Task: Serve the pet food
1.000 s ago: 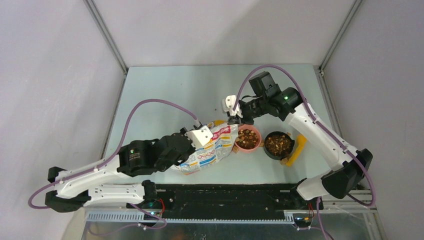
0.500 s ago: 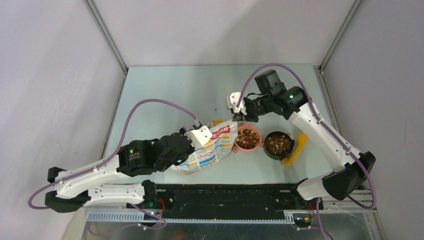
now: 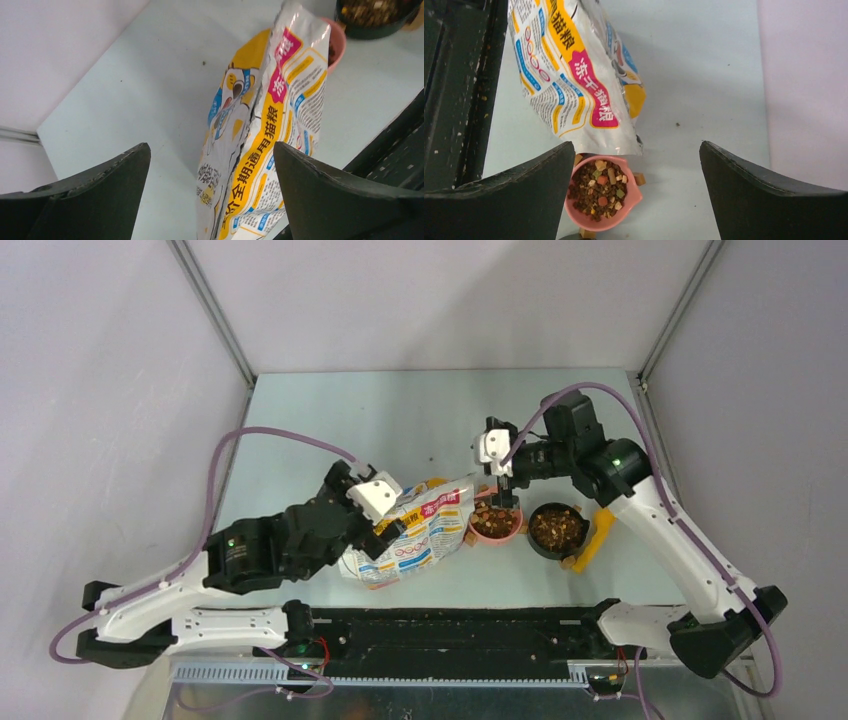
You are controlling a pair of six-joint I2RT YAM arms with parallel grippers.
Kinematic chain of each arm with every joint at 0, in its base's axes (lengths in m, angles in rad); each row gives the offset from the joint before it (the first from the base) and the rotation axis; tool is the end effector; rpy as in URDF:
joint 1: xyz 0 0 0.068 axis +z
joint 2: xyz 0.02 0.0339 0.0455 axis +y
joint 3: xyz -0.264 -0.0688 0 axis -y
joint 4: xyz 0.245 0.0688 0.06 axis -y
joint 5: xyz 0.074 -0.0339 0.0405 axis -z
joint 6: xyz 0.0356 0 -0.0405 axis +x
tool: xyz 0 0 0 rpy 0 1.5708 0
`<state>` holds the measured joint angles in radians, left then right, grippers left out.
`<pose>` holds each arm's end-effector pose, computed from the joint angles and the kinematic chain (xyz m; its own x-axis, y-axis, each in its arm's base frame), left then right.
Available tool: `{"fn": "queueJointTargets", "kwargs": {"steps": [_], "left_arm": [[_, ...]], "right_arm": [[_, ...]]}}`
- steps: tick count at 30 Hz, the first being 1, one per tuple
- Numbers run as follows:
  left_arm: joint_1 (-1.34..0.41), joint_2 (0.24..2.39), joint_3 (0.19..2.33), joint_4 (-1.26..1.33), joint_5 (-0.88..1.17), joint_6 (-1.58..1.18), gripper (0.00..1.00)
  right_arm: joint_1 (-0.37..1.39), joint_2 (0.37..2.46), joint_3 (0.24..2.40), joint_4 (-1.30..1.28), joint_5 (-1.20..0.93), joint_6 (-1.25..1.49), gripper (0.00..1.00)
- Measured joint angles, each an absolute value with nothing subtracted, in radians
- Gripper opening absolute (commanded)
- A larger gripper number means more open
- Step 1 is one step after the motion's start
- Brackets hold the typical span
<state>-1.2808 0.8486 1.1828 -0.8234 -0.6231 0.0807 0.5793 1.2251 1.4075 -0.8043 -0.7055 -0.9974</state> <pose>0.0623 -0.1360 0.4003 -0.0831 0.5073 -0.8577 0.6396 0.6872 0.3445 0.1905 0.1522 0.4064 0.4561 -0.4658 -0.7583 -0.8749 -0.0788 -0.4779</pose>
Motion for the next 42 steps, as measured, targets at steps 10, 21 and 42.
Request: {"fn": "queueJointTargets", "kwargs": {"steps": [10,21,42], "left_arm": [[-1.281,0.709,1.236,-0.58,-0.85,-0.221,0.99],[-0.766,0.602,1.01,-0.527,-0.928,-0.515,0.99],[-0.196,0.686,0.745,-0.533,-0.543,-0.672,0.99]], "right_arm": [[0.556,1.127,1.336,-0.458,-0.517,-0.492,0.99],[0.163,0.951,1.088,-0.333,-0.06,0.348,0.99],[-0.046,0.512,0.759,-0.678,0.361,0.541,0.99]]}}
